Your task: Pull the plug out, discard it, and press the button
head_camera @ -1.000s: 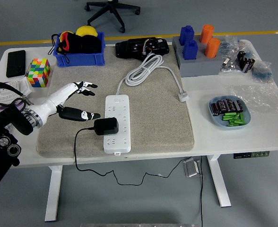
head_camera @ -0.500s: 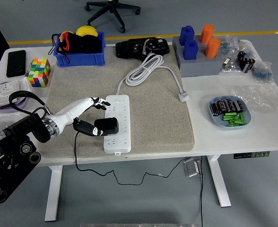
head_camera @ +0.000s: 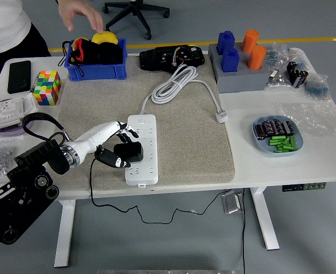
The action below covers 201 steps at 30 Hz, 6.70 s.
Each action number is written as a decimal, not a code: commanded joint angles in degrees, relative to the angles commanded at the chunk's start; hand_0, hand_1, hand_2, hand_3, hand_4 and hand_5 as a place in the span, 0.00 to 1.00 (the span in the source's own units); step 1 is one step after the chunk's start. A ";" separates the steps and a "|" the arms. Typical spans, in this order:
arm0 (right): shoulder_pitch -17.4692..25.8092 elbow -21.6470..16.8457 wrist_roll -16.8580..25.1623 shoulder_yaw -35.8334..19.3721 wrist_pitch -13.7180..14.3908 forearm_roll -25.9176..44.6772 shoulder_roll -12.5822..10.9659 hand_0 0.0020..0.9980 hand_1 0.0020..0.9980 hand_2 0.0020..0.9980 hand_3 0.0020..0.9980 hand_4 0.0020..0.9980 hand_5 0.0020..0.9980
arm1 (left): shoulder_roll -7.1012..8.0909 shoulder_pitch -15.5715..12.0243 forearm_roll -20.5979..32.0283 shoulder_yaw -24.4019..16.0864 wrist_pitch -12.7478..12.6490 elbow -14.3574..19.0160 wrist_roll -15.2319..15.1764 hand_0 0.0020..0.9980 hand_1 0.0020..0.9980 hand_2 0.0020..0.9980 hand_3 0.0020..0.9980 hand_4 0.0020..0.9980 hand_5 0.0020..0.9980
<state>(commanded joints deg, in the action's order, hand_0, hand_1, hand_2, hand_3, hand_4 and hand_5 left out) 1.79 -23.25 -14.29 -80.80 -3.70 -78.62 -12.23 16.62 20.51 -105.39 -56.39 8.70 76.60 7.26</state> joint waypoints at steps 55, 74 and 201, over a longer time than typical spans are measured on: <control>-0.22 0.03 0.00 0.43 0.05 0.04 -0.29 0.78 0.74 0.74 0.74 0.79 0.70 | -1.28 3.28 3.23 -9.51 -4.78 -18.87 -6.67 0.62 0.40 0.40 0.56 0.77 0.00; 0.05 0.00 0.03 0.27 0.06 0.01 -0.13 0.78 0.74 0.74 0.74 0.79 0.70 | -0.88 2.25 4.23 -10.35 -2.76 -14.13 -3.79 0.78 0.84 0.87 0.90 1.00 0.00; -0.42 0.08 0.05 0.67 0.09 -0.15 -0.43 0.78 0.74 0.74 0.74 0.79 0.70 | -4.27 -1.44 6.97 -30.73 -4.03 -9.53 -2.78 0.95 0.98 0.96 0.97 0.97 0.71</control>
<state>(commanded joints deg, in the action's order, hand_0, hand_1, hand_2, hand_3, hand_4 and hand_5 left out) 1.37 -23.17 -14.24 -80.13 -3.61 -78.77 -12.65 12.36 19.06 -98.42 -87.12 4.67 67.07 4.48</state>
